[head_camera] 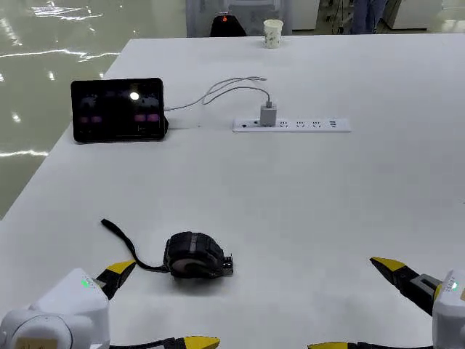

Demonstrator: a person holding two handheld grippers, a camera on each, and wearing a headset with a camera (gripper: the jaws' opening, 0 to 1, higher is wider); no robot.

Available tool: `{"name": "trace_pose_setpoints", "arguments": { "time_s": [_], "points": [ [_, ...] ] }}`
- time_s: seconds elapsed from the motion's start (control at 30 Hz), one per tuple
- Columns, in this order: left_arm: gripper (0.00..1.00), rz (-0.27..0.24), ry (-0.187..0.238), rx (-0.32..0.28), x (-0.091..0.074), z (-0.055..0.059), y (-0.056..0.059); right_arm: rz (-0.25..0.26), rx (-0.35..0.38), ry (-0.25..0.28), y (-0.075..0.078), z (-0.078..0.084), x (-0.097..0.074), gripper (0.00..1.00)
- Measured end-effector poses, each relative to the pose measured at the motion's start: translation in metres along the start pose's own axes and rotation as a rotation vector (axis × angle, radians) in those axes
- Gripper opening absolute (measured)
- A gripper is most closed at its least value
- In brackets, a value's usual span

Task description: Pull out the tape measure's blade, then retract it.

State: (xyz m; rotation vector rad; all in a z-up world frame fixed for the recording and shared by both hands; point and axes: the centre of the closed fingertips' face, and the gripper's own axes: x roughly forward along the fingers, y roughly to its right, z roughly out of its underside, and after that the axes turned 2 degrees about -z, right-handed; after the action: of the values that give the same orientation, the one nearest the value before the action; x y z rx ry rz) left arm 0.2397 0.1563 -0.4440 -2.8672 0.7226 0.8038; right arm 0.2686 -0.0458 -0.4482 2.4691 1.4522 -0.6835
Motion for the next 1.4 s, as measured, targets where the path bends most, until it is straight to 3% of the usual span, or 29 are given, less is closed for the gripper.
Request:
{"name": "trace_pose_setpoints", "arguments": {
  "time_s": [0.7,1.4],
  "points": [
    [0.99,-0.017,0.047,-0.007,-0.008,-0.011,-0.002,0.0,-0.002,-0.009,0.0,0.004,-0.007,0.99],
    [0.99,-0.002,0.047,-0.009,-0.011,-0.013,-0.002,0.007,0.001,-0.008,0.001,0.005,-0.011,0.99]
  ]
}}
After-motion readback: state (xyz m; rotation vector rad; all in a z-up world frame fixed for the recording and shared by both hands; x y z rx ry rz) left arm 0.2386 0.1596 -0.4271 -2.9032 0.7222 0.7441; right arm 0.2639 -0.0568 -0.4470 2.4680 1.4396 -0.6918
